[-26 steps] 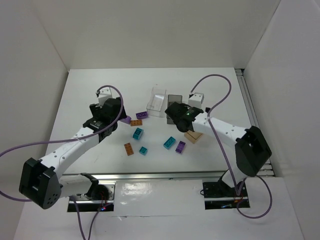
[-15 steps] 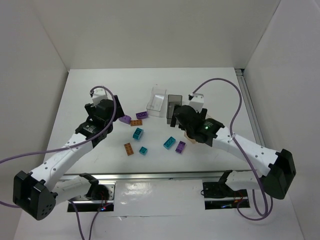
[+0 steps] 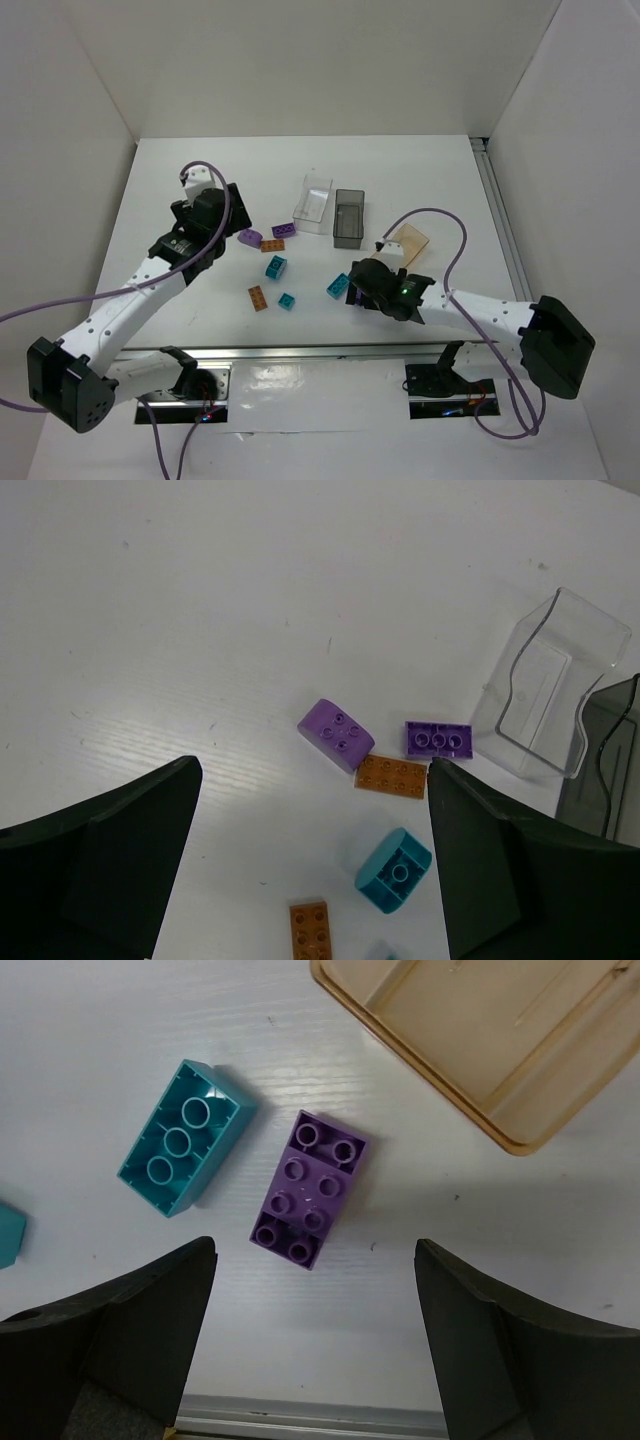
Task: Sort the legos into containers by color
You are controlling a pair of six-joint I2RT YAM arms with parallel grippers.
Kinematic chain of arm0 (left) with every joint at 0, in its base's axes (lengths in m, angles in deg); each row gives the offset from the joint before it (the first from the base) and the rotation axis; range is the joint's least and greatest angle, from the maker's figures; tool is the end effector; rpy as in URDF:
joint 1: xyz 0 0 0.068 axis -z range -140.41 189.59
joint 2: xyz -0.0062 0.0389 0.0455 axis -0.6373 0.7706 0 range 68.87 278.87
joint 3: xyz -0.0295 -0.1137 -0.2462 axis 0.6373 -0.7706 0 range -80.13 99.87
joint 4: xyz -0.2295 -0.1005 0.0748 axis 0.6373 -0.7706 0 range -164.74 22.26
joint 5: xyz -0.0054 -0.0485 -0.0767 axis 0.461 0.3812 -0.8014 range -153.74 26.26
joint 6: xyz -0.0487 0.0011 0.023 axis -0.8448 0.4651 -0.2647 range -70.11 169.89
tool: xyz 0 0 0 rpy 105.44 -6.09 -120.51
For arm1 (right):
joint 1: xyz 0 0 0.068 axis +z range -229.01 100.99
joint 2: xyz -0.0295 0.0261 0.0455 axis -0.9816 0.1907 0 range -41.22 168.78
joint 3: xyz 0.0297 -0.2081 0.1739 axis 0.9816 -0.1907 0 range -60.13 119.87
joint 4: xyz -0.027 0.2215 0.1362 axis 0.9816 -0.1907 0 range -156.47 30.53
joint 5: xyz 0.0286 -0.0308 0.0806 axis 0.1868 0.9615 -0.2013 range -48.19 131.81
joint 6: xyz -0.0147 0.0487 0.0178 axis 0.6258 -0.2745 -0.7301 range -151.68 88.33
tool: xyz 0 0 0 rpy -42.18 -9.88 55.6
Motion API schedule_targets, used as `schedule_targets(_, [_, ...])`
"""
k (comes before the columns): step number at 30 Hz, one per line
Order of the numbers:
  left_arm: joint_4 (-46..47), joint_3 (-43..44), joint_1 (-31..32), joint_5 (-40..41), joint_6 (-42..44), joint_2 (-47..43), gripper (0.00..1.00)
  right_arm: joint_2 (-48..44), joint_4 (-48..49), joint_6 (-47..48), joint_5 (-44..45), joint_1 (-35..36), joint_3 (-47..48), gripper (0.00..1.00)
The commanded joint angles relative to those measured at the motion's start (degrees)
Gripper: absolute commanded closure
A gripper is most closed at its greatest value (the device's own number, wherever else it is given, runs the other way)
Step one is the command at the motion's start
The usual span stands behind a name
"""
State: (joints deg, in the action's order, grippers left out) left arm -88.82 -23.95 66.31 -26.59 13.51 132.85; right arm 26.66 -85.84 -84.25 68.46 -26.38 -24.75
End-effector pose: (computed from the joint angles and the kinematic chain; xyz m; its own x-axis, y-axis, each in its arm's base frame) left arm 0.2283 -0.0909 0.3275 -0.2798 -0.3884 -0.8780 -0.3476 0.8935 -0.2845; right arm 0.1427 0.1604 0.1865 -0.7680 0.1639 -0.6192 0.0666 0.9819 0.1773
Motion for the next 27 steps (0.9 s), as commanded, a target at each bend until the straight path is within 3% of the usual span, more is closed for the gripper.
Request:
schedule_targets(1, [-2.03,1.56,-0.18,-1.19,-1.67,0.96,0.00,2.51,8.00,-2.18,-1.25,0.20,-0.83,0.13])
schedule_targets(6, [-2.03,1.56,-0.18,-1.81,-1.68,0.96,0.00,7.27,9.75,-1.48,-2.31,0.20,0.21,0.13])
schedule_targets(11, [-2.03,1.04,-0.18,-1.81,-1.68,0.96,0.00,9.47,9.76,-1.48,-1.08,-0.33,0.22,0.27])
schedule_targets(18, [-2.03,0.51,-0.18,-1.81,-1.68,2.01,0.00,12.80,11.43,-0.95,-1.61,-1.90,-0.31,0.31])
schedule_targets(21, [-2.03,0.51,-0.18,-1.81,-1.68,2.02,0.00,14.20,11.96,-0.95,-1.08,-1.91,0.30,0.40])
schedule_targets(23, [-2.03,0.51,-0.18,-1.81,-1.68,2.02,0.00,15.00,11.43,-0.95,-0.55,-1.91,0.92,0.53])
schedule_targets(27, [-2.03,-0.02,-0.18,-1.11,-1.15,2.02,0.00,13.52,6.52,-0.95,2.43,-1.03,4.34,0.68])
